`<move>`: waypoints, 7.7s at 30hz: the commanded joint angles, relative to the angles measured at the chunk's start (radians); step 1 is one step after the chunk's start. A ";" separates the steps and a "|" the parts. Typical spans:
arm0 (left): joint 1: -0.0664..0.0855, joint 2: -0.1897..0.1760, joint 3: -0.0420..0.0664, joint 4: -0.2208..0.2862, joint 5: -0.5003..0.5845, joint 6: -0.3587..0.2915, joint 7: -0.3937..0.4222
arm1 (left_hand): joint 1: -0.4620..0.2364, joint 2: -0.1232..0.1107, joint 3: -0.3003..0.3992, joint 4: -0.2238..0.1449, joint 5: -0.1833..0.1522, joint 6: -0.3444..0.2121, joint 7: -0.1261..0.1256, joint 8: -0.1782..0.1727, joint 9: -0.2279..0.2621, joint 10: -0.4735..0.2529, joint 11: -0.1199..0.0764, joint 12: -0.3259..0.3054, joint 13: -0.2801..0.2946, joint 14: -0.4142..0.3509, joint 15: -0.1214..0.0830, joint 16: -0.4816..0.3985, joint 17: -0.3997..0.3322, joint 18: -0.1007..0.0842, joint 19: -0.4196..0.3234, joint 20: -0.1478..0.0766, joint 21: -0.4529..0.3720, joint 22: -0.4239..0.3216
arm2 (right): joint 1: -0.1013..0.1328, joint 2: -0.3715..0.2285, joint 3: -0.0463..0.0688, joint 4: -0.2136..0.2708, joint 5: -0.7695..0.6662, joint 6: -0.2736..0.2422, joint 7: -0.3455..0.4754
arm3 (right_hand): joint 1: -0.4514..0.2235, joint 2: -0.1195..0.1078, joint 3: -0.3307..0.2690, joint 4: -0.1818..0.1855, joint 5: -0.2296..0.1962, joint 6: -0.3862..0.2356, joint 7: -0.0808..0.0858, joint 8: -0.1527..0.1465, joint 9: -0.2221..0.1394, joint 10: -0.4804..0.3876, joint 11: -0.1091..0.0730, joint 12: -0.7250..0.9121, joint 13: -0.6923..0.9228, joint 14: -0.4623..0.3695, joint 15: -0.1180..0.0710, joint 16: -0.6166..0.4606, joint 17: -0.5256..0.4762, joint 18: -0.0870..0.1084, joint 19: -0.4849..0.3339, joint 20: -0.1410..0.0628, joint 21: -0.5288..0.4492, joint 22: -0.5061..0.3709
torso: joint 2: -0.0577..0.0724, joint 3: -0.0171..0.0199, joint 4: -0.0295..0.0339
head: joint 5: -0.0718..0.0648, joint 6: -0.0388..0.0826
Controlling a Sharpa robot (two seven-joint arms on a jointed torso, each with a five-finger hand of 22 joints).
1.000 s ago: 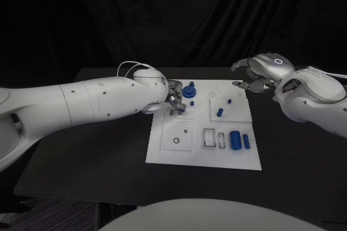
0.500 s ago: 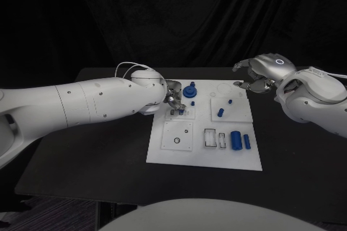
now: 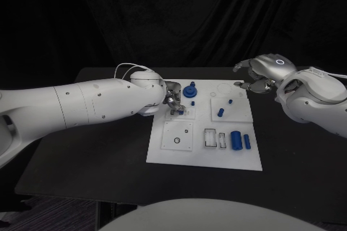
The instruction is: Assemble the parts on the task board
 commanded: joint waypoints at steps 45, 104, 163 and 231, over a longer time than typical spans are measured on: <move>-0.022 -0.088 0.001 0.088 0.003 -0.229 0.071 | -0.037 0.004 0.079 -0.072 -0.043 -0.007 0.011 -0.049 -0.034 0.101 0.012 0.003 0.261 0.104 0.009 0.003 0.263 0.006 -0.004 0.007 -0.020 0.123 | -0.003 -0.014 0.001 0.008 -0.007 0.006 -0.025 | -0.001 0.008 0.003 -0.007 -0.002 0.012 -0.003 0.004 0.001 0.104 -0.003 0.003 0.263 0.104 -0.002 0.003 0.263 -0.008 0.102 0.000 0.003 0.263 | 0.000 0.0001 -0.0001 | -0.001 0.000; -0.092 -0.115 0.001 0.160 -0.119 -0.342 -0.043 | -0.039 -0.005 0.075 -0.087 -0.041 0.033 0.000 -0.059 -0.047 0.101 0.001 0.003 0.261 0.104 -0.002 0.003 0.263 0.000 0.017 -0.001 -0.005 0.145 | -0.017 -0.026 0.001 0.007 -0.006 0.007 -0.030 | 0.001 0.007 0.004 -0.011 -0.002 0.016 -0.004 0.003 0.000 0.104 -0.005 0.003 0.263 0.104 -0.003 0.003 0.263 -0.008 0.102 -0.001 0.003 0.263 | -0.001 0.0013 0.0003 | -0.011 0.000; -0.096 -0.074 0.001 0.103 -0.119 -0.332 -0.011 | -0.044 -0.003 0.077 -0.087 -0.044 0.040 -0.002 -0.064 -0.050 0.101 -0.001 0.003 0.261 0.104 -0.005 0.003 0.263 0.001 0.015 -0.005 -0.010 0.140 | -0.020 -0.024 0.001 0.001 -0.006 0.007 -0.031 | 0.003 0.007 0.005 -0.014 -0.001 0.020 -0.004 0.004 0.000 0.104 -0.005 0.003 0.263 0.104 -0.003 0.003 0.263 -0.008 0.102 -0.002 0.003 0.263 | 0.000 0.0007 -0.0011 | -0.015 0.000; -0.105 -0.074 0.001 0.083 -0.119 -0.329 0.017 | -0.290 0.110 -0.236 0.107 -0.286 0.075 0.004 -0.109 -0.049 0.101 0.006 0.003 0.261 0.104 0.000 0.003 0.263 0.003 0.016 -0.001 -0.031 0.140 | -0.020 -0.028 0.001 0.001 -0.006 0.035 -0.046 | 0.004 0.007 0.008 -0.019 -0.001 0.038 -0.004 0.007 -0.001 0.104 -0.006 0.003 0.263 0.104 -0.004 0.003 0.263 -0.006 0.099 -0.003 -0.001 0.261 | 0.000 0.0002 -0.0008 | -0.012 0.000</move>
